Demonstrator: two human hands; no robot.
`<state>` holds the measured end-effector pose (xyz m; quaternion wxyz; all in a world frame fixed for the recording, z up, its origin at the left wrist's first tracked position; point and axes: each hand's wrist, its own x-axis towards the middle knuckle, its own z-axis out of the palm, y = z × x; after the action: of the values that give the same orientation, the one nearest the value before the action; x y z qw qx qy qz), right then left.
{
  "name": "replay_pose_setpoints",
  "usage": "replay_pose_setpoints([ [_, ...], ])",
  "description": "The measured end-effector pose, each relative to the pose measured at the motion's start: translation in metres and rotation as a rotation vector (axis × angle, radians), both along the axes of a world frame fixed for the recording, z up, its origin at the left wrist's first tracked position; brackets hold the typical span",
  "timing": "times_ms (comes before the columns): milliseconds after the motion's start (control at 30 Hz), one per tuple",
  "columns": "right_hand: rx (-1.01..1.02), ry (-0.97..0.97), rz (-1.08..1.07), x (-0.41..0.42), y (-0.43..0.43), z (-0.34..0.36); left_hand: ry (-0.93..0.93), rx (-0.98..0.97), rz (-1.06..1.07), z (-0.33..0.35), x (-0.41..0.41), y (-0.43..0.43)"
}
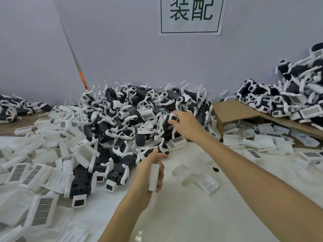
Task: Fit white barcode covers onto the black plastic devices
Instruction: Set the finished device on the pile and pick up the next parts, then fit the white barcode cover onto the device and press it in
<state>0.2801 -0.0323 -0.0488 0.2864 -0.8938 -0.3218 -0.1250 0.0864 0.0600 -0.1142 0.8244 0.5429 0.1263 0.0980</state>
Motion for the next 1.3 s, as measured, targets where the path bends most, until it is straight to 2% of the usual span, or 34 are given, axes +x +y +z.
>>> replay_pose_setpoints([
  [133, 0.166, -0.047, -0.063, -0.017, -0.026, 0.01, -0.005, -0.027, 0.014, 0.0, -0.001, -0.001],
  [200, 0.299, -0.031, -0.12, -0.032, -0.043, 0.011, -0.038, 0.06, 0.065, 0.001, -0.001, -0.004],
  [267, 0.421, 0.028, -0.14, -0.049, -0.062, 0.007, -0.102, 0.266, 0.177, -0.002, 0.001, -0.008],
  [367, 0.565, 0.052, -0.145, -0.078, -0.093, 0.003, -0.227, 0.71, 0.338, -0.011, 0.003, -0.015],
  [500, 0.707, -0.04, -0.136, -0.114, -0.121, -0.001, -0.24, 1.12, 0.275, -0.02, 0.001, -0.024],
  [633, 0.742, -0.112, 0.015, -0.142, -0.117, -0.018, -0.207, 1.334, 0.187, -0.023, -0.002, -0.037],
  [767, 0.695, -0.129, 0.139, -0.159, -0.099, -0.046, -0.273, 1.24, 0.171, -0.025, -0.003, -0.037],
  [867, 0.638, -0.083, 0.293, -0.17, -0.091, -0.058, -0.402, 0.942, 0.163, -0.025, -0.006, -0.035],
  [967, 0.613, -0.056, 0.367, -0.175, -0.088, -0.063, -0.439, 0.635, 0.127, -0.016, -0.009, -0.04],
  [1033, 0.595, -0.108, 0.367, -0.175, -0.087, -0.066, -0.343, 0.432, 0.088, -0.009, -0.012, -0.043],
  [1133, 0.581, -0.147, 0.32, -0.174, -0.088, -0.069, -0.094, 0.117, -0.021, -0.002, -0.013, -0.04],
  [1233, 0.539, 0.016, 0.249, -0.172, -0.09, -0.074, -0.09, -0.111, -0.069, 0.0, -0.01, -0.034],
  [1300, 0.525, 0.134, 0.228, -0.173, -0.088, -0.076, -0.078, -0.176, -0.08, 0.002, -0.009, -0.032],
])
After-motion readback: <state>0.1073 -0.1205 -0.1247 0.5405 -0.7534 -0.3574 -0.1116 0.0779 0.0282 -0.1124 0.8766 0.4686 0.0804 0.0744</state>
